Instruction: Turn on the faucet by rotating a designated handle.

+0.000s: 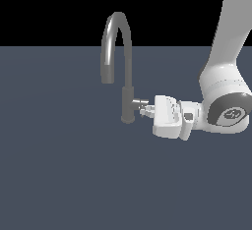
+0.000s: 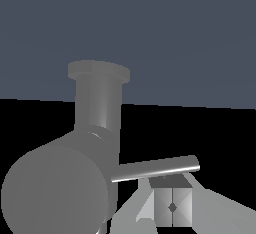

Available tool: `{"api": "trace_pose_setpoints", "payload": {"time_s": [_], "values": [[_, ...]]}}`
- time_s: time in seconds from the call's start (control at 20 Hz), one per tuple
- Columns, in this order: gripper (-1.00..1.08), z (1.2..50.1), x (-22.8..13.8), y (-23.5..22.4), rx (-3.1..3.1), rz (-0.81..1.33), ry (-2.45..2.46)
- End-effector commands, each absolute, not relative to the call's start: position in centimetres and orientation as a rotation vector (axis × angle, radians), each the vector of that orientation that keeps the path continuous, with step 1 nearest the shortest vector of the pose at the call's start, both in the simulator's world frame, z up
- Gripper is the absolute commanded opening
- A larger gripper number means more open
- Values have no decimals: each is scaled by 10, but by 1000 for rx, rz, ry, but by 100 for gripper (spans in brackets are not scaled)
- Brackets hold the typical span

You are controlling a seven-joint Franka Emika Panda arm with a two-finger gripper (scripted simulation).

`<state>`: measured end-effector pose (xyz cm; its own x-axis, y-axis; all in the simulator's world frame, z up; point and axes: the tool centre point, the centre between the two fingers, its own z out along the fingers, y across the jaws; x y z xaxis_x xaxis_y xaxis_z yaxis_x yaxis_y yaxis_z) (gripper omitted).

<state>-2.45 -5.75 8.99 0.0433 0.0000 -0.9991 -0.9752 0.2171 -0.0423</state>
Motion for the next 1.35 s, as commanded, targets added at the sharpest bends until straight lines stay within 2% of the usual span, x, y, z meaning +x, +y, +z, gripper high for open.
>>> {"api": "trace_pose_setpoints", "payload": {"time_s": [0.0,0.45,0.5,0.55,1.3], "values": [[-100,81,-24,-58,-1060,1022,1277],[-100,40,-20,-58,-1045,1042,1304],[-100,40,-20,-58,-1045,1042,1304],[-100,72,-12,-63,-1066,1018,1255],[-100,24,6,-65,-1045,1042,1303]]}}
